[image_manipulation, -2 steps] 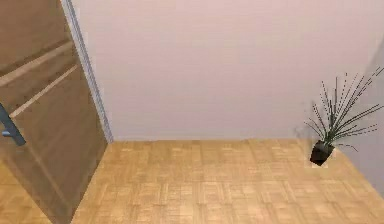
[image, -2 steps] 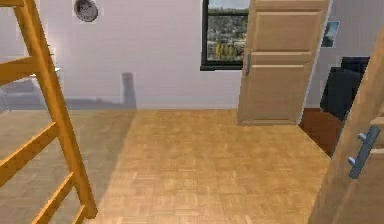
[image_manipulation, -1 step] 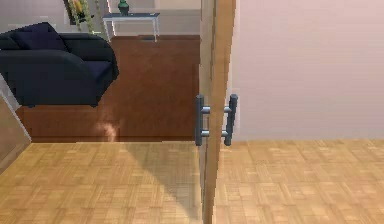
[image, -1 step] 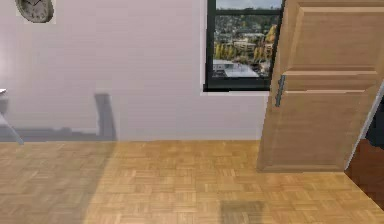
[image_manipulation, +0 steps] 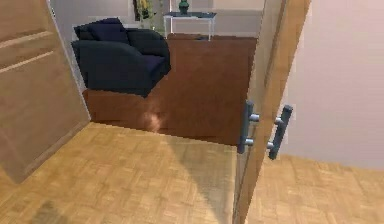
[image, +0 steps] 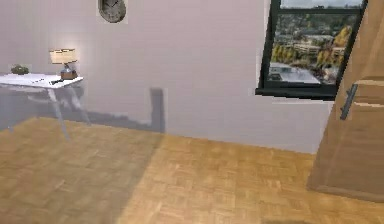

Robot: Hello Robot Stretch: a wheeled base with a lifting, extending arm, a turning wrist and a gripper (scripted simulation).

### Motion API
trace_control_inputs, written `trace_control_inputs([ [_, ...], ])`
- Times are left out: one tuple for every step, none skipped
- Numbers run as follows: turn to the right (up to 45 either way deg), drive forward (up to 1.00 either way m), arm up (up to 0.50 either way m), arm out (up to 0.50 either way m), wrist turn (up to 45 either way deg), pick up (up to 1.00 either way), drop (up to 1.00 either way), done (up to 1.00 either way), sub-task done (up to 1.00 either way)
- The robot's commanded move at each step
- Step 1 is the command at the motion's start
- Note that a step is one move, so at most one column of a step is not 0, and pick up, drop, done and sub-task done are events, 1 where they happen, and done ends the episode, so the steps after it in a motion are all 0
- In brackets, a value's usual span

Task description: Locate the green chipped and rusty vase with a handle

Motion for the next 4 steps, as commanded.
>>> trace_control_inputs([
  [0.0, 0.1, 0.0, 0.0, 0.0, 0.0, 0.0, 0.0, 0.0],
  [45.0, 0.0, 0.0, 0.0, 0.0, 0.0, 0.0, 0.0, 0.0],
  [36.0, 0.0, 0.0, 0.0, 0.0, 0.0, 0.0, 0.0, 0.0],
  [0.0, 1.0, 0.0, 0.0, 0.0, 0.0, 0.0, 0.0, 0.0],
])
